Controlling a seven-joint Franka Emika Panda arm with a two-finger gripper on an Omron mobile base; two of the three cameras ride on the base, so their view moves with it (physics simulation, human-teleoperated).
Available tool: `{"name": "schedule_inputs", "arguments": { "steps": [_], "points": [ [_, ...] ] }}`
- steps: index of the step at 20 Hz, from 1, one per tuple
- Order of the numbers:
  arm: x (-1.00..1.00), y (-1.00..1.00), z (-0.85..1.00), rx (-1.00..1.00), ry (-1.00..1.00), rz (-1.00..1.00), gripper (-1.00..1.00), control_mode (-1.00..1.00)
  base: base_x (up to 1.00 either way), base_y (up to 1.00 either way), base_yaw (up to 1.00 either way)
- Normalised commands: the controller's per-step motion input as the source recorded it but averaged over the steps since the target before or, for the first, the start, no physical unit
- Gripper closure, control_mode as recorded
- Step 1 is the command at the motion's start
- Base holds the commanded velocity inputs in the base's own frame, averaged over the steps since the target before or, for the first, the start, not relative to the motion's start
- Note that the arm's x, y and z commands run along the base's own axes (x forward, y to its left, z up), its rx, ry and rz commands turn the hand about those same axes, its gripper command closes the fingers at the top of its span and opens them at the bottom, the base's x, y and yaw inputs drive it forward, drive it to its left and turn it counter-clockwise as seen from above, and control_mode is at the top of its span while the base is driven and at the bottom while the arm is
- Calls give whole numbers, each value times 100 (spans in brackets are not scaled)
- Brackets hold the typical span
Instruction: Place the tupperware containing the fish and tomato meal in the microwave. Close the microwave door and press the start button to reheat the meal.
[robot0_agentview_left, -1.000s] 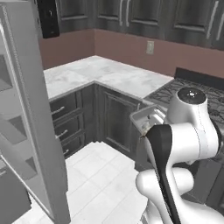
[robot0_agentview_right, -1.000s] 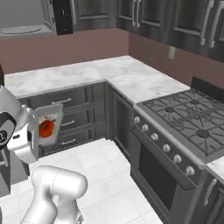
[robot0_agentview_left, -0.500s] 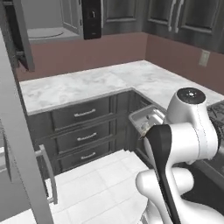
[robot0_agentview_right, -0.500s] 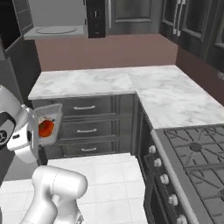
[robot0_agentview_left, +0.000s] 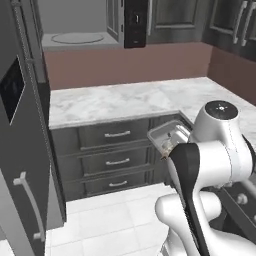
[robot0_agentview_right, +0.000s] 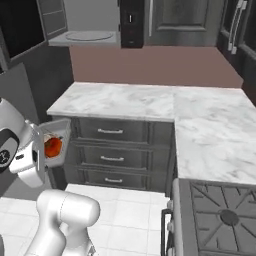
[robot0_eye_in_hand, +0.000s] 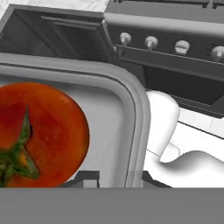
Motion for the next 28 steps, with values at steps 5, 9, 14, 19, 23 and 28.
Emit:
{"name": "schedule_inputs", "arguments": {
  "steps": [5, 9, 14, 19, 23, 28],
  "points": [
    [0, 0, 0, 0, 0, 0, 100, 100, 75, -18, 42],
    [0, 0, 0, 0, 0, 0, 100, 100, 80, -17, 36],
    [0, 0, 0, 0, 0, 0, 100, 100, 61, -32, 21],
    [0, 0, 0, 0, 0, 0, 100, 100, 60, -31, 11],
    [0, 0, 0, 0, 0, 0, 100, 100, 61, -16, 7],
    [0, 0, 0, 0, 0, 0, 100, 100, 54, -3, 2]
  ]
}}
